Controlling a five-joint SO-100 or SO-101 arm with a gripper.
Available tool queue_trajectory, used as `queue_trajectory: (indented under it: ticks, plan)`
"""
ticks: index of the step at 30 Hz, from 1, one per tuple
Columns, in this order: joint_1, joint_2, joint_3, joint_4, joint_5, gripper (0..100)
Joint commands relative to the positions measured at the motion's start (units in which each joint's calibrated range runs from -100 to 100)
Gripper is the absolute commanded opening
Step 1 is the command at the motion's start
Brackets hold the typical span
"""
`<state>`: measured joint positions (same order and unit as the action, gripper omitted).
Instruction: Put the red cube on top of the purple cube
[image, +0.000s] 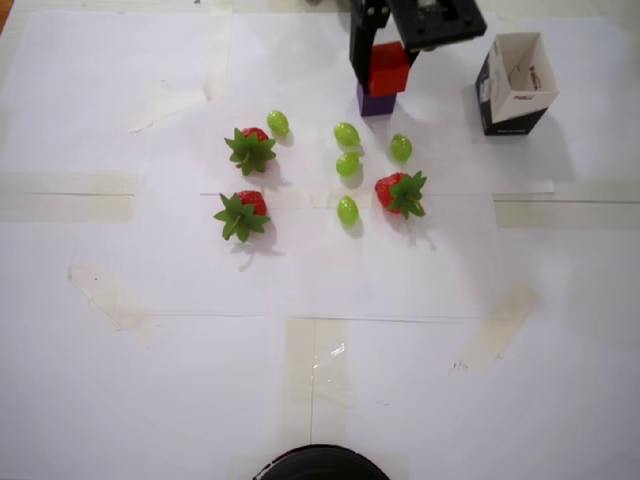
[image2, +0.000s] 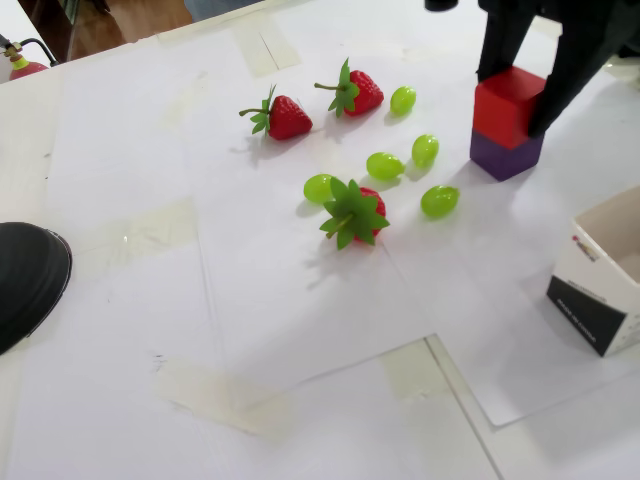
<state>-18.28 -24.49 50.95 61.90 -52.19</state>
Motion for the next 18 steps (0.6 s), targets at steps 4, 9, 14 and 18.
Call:
queue_trajectory:
  ticks: [4, 9, 14, 18]
  plan:
    - [-0.55, 1.02, -1.13, -0.38, -1.37, 28]
    - [-0.99, 1.36, -0.77, -1.93, -3.42, 30]
    - [-1.28, 1.53, -0.95, -3.24, -4.15, 32]
    - [-1.65, 1.19, -1.77, -2.75, -5.13, 33]
